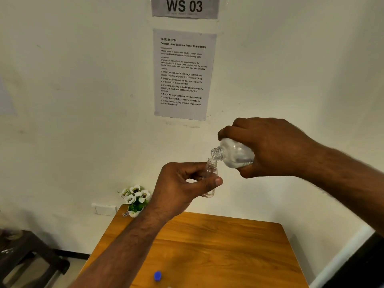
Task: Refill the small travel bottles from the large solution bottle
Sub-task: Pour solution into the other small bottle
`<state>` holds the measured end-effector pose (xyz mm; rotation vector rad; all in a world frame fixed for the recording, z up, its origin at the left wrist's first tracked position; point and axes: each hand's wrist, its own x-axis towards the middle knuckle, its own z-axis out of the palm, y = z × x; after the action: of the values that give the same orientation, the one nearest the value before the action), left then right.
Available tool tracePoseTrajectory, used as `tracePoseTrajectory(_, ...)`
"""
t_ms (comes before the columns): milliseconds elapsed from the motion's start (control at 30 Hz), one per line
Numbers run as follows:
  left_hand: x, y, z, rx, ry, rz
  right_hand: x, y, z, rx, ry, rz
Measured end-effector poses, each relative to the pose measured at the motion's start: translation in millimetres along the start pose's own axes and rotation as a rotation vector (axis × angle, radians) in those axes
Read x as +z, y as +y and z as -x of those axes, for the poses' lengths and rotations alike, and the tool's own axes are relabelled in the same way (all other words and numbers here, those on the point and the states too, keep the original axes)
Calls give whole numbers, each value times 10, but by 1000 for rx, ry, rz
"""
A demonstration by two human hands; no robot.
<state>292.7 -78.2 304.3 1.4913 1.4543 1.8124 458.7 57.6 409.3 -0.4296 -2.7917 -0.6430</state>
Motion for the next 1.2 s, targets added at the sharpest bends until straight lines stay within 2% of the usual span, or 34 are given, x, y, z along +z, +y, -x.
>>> tracePoseTrajectory(1200,-18,-39,-47,30,-30,-19,-76,-34,23,17,0,49)
